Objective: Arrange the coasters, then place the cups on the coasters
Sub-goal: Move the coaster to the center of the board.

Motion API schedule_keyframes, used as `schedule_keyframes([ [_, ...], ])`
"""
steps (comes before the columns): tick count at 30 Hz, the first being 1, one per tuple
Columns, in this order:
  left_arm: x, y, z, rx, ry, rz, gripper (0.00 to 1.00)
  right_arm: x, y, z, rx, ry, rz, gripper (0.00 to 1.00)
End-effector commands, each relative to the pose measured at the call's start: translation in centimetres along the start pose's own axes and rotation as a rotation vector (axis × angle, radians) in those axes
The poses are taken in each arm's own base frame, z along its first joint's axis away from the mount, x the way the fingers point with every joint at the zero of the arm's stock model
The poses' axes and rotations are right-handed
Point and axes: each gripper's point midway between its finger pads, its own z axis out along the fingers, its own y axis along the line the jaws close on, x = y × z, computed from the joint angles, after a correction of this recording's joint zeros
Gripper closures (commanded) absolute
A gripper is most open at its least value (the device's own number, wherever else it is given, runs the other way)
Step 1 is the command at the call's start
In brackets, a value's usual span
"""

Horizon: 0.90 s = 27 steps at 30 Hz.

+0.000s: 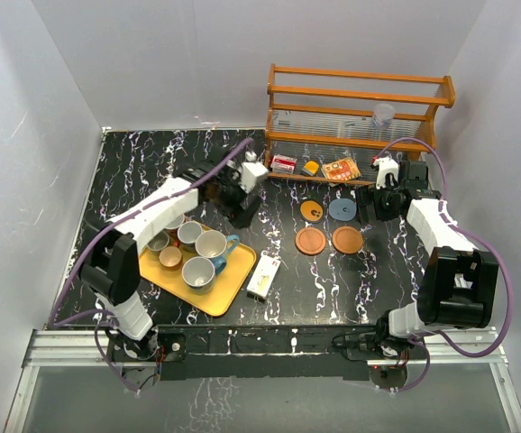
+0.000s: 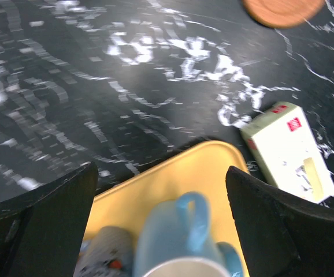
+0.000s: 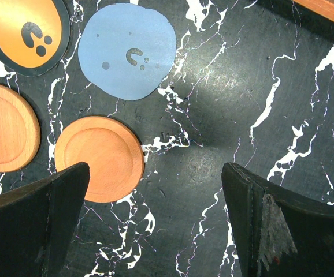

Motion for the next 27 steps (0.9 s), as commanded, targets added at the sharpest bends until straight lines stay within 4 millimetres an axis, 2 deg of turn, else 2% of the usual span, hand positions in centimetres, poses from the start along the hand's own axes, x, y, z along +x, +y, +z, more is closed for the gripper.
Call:
schedule_keyframes([
  [1,-2.3,6.0,-5.9,-0.149,-0.164,-0.138,0.12,-2.1,-0.5,-0.6,0.015,-0.063,-0.022,0.02],
  [4,-0.6,10.3,-7.7,-0.23,-0.191,-0.243,0.12,-2.2,-0.5,-0.6,0.011,-0.063,-0.021,0.02],
  [6,1.5,13.1,-8.7,-0.275,-0.192,-0.319,0.12,-2.2,-0.4,-0.7,0.009,-0.064,-0.022,0.02],
  [12,7.4,18.6,-10.0,-0.364,-0.151,-0.468,0.12,-2.4,-0.3,-0.9,0.004,-0.073,-0.023,0.02],
  [19,13.7,21.9,-8.4,-0.429,-0.031,-0.537,0.14,-2.6,-0.2,-1.0,-0.002,-0.079,-0.025,0.02],
  [22,15.6,22.6,-7.2,-0.444,0.017,-0.545,0.15,-2.6,-0.1,-1.0,-0.005,-0.076,-0.024,0.02],
  [27,17.6,23.7,-5.7,-0.456,0.071,-0.559,0.19,-2.5,-0.1,-0.8,-0.011,-0.07,-0.022,0.02],
])
